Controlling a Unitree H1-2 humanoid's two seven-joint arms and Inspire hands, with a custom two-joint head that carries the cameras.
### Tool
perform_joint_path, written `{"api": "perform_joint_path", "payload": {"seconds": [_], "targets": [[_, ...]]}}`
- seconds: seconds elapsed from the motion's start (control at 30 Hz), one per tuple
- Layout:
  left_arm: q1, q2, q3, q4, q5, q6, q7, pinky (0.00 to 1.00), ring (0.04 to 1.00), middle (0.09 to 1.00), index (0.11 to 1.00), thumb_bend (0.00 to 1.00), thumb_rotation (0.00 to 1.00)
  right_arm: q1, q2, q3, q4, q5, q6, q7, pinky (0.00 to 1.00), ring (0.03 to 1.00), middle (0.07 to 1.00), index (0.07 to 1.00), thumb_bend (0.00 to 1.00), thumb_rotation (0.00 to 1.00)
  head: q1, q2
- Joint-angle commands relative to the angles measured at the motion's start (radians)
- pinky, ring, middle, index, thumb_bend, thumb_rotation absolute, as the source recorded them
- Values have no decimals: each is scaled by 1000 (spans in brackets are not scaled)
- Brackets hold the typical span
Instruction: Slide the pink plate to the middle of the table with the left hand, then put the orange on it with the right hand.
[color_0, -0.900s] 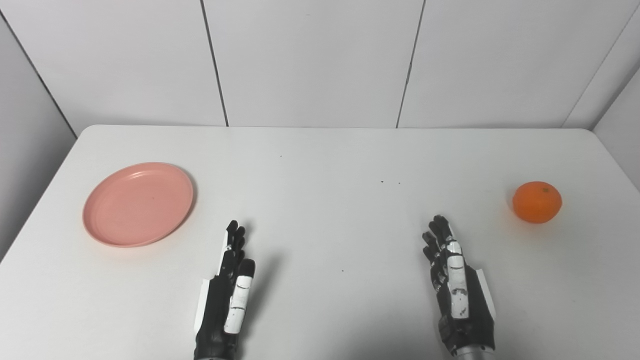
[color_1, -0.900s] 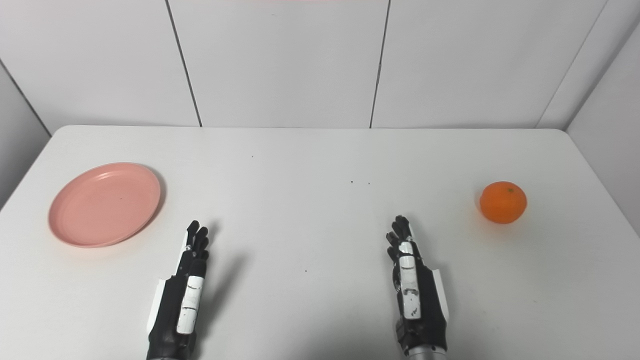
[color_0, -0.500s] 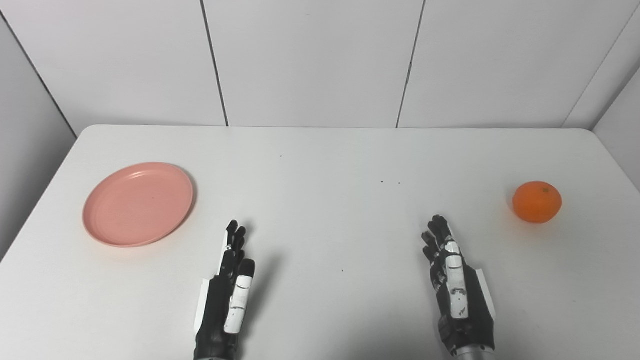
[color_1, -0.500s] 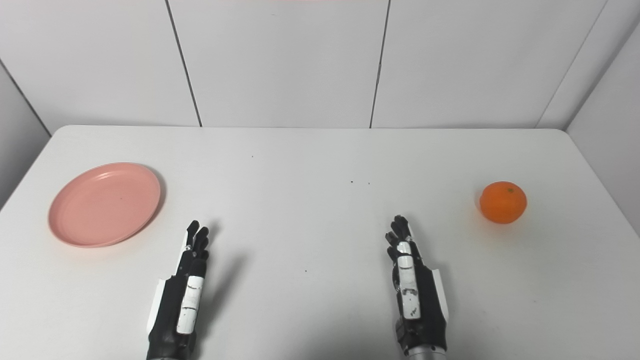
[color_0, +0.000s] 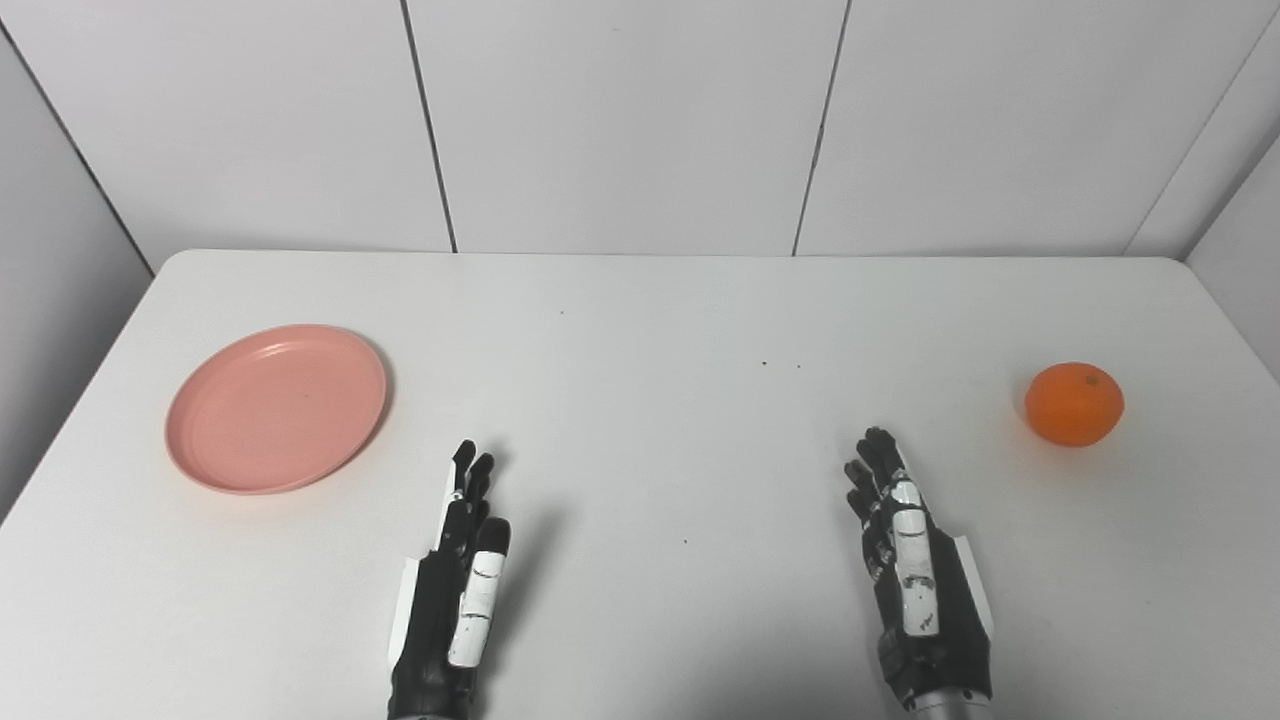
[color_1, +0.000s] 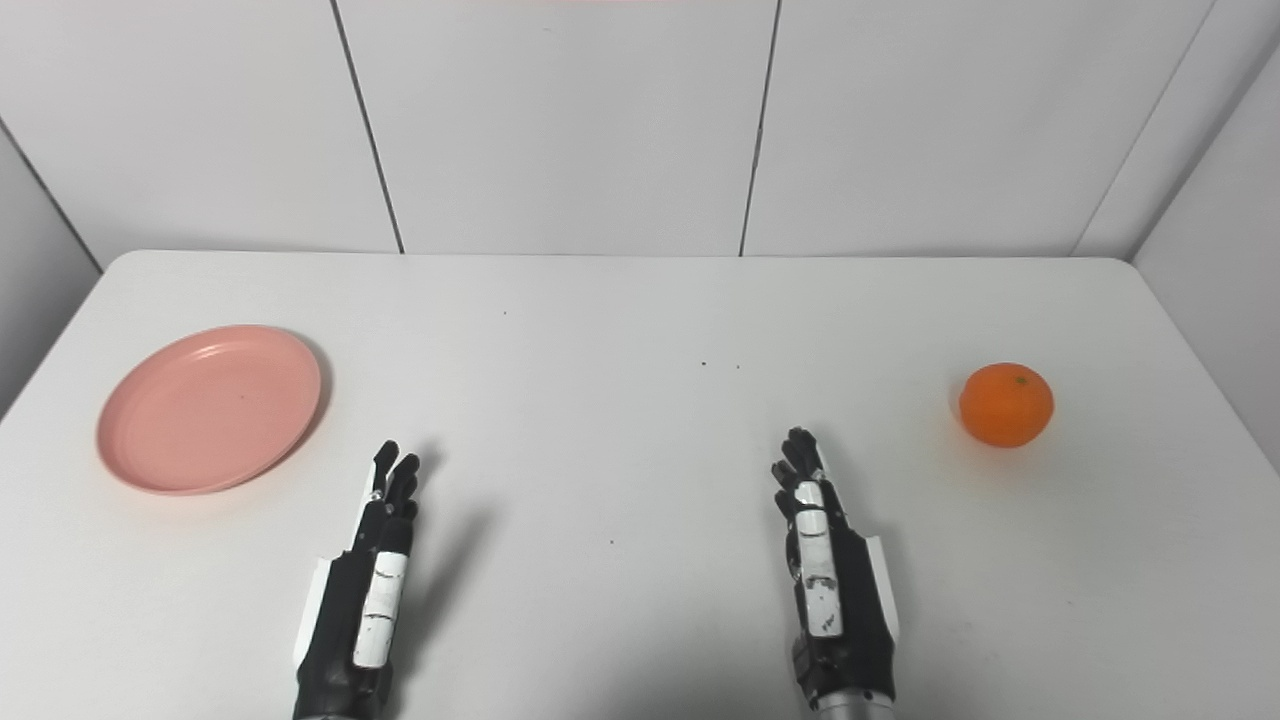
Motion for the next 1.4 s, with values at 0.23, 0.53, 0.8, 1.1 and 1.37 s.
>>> {"api": "perform_joint_path", "payload": {"seconds": [0.23,0.53,0.8,1.1,1.37], "targets": [[207,59,10,-15,2,-41,11,1000,994,978,1000,736,1000,104,-28,11,-63,-6,-60,15,995,954,953,934,826,958,2,0],[205,59,10,-14,7,-37,11,1000,993,975,1000,736,1000,104,-26,12,-65,-5,-53,15,999,953,953,932,823,956,3,-2],[204,58,9,-11,8,-37,12,1000,992,975,1000,737,1000,103,-27,11,-61,-2,-53,15,995,951,952,932,822,954,3,-2],[208,47,-2,5,30,-46,25,1000,985,970,1000,745,1000,106,-44,-1,-47,12,-68,26,1000,957,956,937,813,970,49,-32],[205,36,-21,47,67,-86,59,987,967,958,987,781,1000,110,-63,-27,-22,32,-95,49,1000,964,960,940,803,991,116,-78]]}}
